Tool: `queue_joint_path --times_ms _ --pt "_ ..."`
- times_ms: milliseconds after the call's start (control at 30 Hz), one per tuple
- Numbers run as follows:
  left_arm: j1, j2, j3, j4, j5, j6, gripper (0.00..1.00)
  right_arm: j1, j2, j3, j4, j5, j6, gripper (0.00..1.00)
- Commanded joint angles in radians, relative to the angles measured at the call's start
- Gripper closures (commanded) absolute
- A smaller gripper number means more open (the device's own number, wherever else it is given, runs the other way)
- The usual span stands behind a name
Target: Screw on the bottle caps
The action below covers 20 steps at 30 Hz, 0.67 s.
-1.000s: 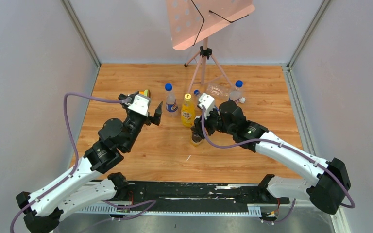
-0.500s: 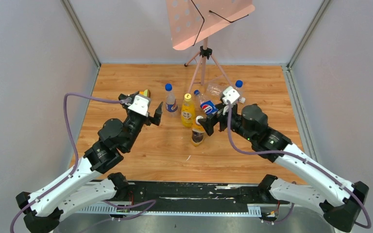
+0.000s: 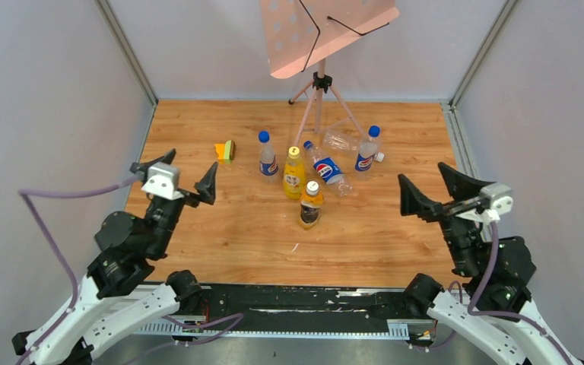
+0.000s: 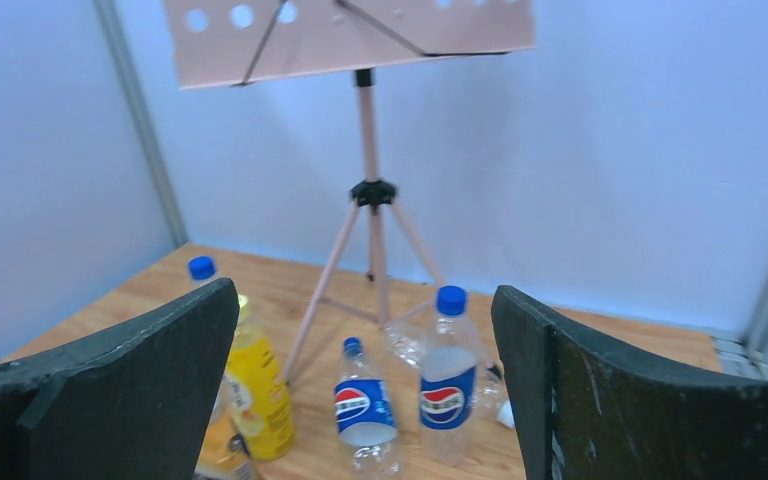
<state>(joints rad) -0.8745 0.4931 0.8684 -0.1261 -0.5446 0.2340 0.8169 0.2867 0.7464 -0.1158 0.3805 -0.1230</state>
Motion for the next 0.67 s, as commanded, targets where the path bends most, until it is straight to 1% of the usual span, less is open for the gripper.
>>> queue_joint_path --times_ms 0,67,200,267,633 --pt "0.005 -0.125 0.014 -0.062 -0.033 -0.006 0.00 0.003 -0.101 -0.029 0.033 0.234 -0.092 0.00" --pt "0.005 -0.187 -0.019 -0.050 -0.025 0.000 0.00 0.003 -0.155 -0.043 0.037 0.311 -0.089 0.00" --pt "0.005 -0.290 -0.083 -0.017 -0.013 0.019 0.00 0.002 -0.237 -0.084 0.060 0.364 -0.093 0.00" --pt "0.005 -0.316 -0.102 -0.014 -0.011 0.024 0.00 0.002 -0.257 -0.095 0.068 0.385 -0.101 0.00" --pt "0.005 -0.343 -0.162 0.002 -0.037 0.038 0.00 0.001 -0.261 -0.110 0.084 0.437 -0.113 0.00"
